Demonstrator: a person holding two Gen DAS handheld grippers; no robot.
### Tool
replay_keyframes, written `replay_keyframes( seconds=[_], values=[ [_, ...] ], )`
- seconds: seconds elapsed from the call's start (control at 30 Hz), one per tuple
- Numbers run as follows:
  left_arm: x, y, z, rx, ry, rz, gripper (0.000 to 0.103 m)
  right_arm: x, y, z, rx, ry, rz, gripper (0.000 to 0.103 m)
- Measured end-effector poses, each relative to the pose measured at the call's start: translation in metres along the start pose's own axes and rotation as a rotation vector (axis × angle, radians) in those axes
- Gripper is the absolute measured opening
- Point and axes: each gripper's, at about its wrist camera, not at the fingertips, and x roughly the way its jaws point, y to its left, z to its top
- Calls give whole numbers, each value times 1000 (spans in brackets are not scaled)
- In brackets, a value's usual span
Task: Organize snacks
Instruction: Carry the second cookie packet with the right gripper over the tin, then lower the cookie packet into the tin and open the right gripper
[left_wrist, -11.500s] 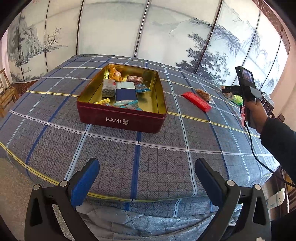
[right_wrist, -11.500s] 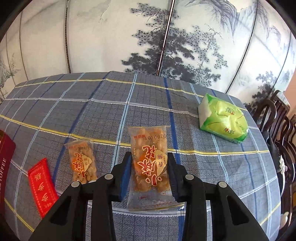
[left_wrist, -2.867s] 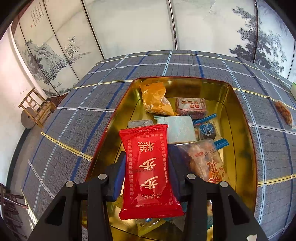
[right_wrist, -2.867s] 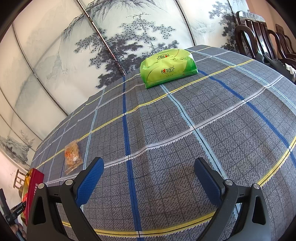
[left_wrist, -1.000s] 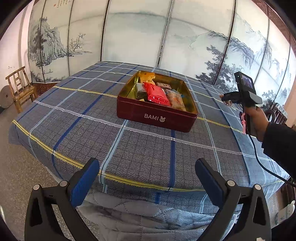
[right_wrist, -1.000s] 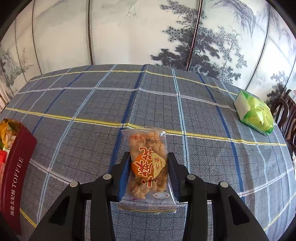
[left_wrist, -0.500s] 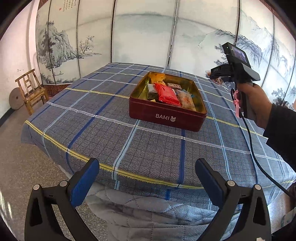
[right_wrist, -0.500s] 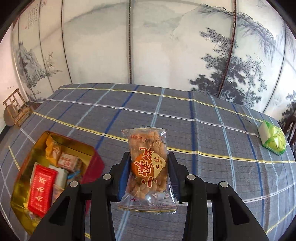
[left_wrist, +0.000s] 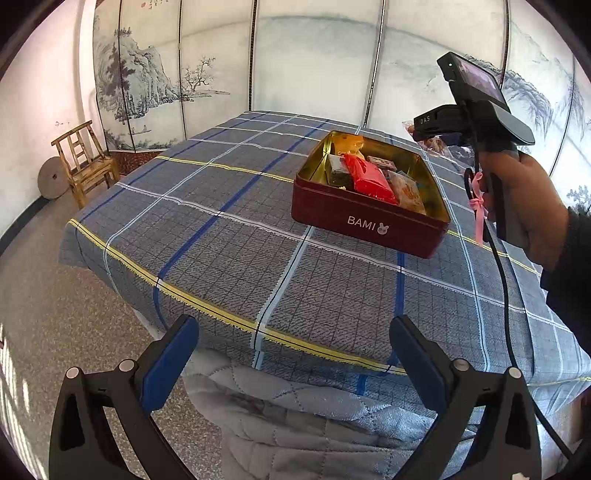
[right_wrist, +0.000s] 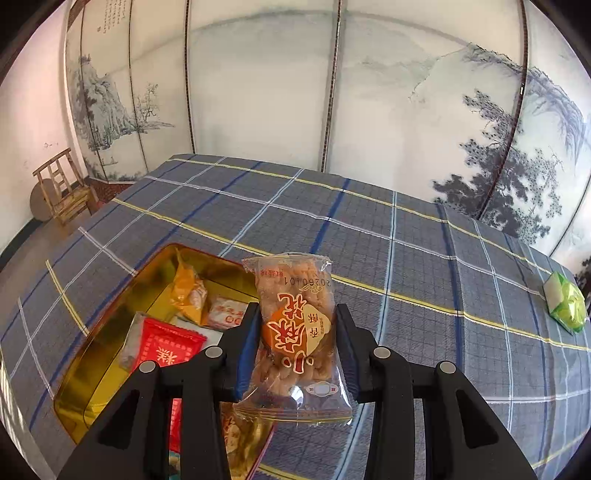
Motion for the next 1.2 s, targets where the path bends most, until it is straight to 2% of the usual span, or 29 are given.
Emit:
replay_keyframes(
  seconds=[0.13,0.33,1.2],
  values=[
    [-2,3,1,12,-26,25,102,-5,18,-3,-16,2,4,41],
    [4,15,-6,-27,3,38,102,-4,33,-11,-25,22,20,41],
    [17,16,-10,-27,44,45,102,8,57,-30,-37,81,64,41]
  ],
)
